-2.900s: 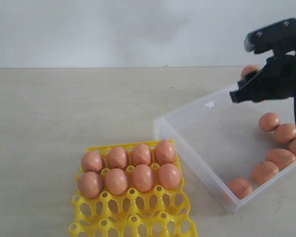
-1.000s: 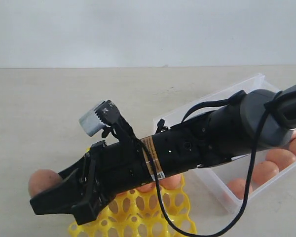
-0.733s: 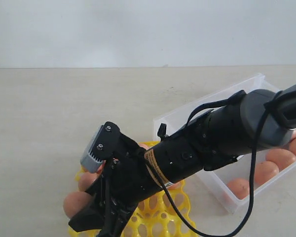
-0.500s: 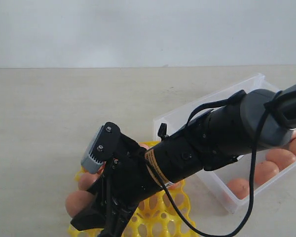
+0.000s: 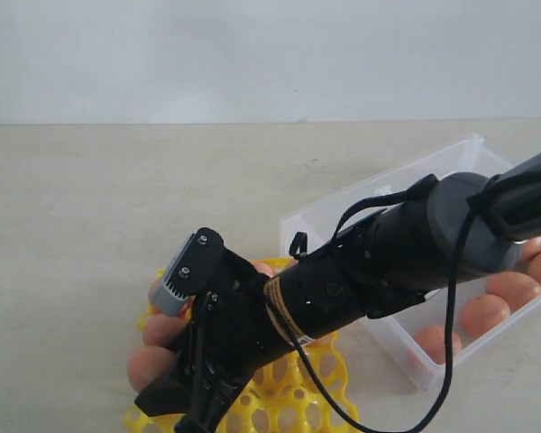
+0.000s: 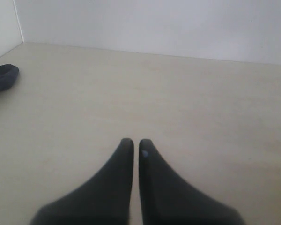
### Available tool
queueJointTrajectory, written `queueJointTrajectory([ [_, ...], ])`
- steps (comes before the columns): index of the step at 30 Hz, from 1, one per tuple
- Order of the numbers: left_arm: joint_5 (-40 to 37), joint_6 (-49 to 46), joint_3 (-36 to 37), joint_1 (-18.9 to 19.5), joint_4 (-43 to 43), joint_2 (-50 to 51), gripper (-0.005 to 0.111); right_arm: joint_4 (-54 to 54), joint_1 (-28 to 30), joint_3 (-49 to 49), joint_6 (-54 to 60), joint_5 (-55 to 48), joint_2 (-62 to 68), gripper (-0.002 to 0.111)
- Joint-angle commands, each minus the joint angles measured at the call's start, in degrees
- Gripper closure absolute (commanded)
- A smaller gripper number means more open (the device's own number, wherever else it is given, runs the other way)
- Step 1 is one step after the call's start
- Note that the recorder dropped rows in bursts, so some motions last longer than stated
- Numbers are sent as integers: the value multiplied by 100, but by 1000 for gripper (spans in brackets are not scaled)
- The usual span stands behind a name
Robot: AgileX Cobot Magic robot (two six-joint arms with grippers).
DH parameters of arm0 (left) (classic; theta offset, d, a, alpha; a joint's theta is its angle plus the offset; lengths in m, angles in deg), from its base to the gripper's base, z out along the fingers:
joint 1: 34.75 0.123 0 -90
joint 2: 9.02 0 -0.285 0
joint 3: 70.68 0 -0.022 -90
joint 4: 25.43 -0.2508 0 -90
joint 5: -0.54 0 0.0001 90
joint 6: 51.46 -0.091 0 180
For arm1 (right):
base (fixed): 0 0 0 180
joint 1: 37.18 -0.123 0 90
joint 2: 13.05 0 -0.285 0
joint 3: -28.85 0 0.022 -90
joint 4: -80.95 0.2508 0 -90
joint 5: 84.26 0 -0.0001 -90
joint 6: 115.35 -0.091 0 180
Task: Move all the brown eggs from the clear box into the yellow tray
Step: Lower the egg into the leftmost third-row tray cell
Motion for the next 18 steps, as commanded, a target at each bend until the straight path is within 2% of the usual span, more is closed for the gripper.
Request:
queueJointTrajectory([
  [1,16,-24,23,-19,0,-17,103,107,-1,-31,35,25,-5,109],
  [5,16,-24,23,-19,0,-17,103,106,-1,-31,35,25,-5,105],
  [13,16,-24,23,-19,0,-17,103,95,-1,-31,23,25,-5,70],
  [18,16,-24,23,-19,0,-17,103,95,-1,-31,-25,25,-5,65],
])
